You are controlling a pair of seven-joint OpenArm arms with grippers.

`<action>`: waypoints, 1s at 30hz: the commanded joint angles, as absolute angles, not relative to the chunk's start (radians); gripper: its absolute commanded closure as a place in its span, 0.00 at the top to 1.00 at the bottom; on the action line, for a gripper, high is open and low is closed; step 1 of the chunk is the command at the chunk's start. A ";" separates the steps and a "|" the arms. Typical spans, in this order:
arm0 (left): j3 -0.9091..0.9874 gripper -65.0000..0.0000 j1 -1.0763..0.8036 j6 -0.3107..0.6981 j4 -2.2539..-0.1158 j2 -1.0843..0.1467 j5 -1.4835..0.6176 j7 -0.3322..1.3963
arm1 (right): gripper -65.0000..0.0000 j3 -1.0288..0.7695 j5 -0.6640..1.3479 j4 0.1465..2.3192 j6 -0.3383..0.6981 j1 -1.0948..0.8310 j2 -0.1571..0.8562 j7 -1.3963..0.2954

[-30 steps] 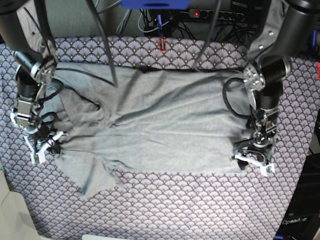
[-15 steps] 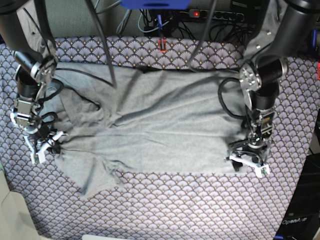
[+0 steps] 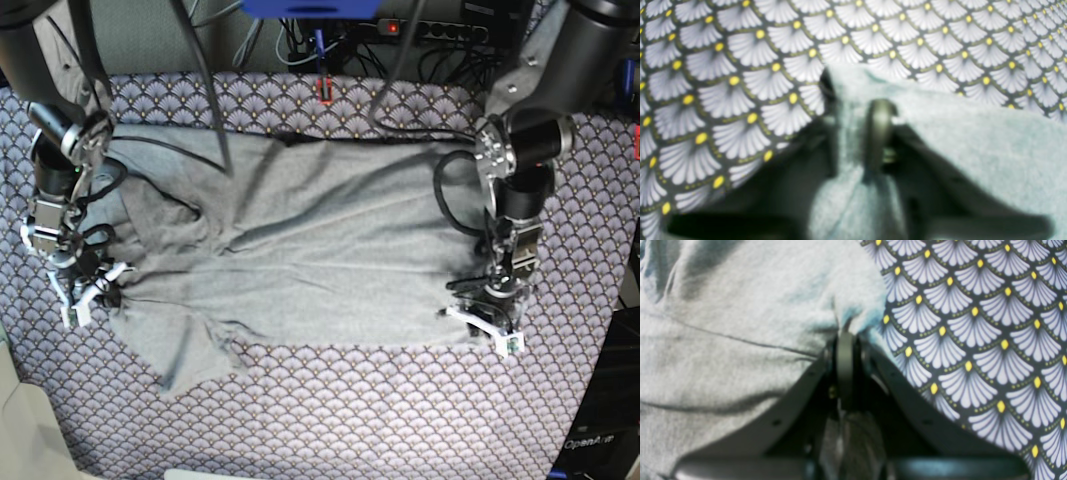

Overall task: Fold the T-shirt properly
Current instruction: 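Close both grippers on the hem corners of the grey shirt, then lift the hem and fold it toward the collar with both grippers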

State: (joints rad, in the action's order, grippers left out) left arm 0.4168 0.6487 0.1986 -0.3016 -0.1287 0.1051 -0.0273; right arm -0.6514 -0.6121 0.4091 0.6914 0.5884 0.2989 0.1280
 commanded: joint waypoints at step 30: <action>0.397 0.00 0.280 0.206 -1.230 -0.096 0.099 0.383 | 0.00 -0.656 -0.615 1.159 0.698 0.268 0.162 0.120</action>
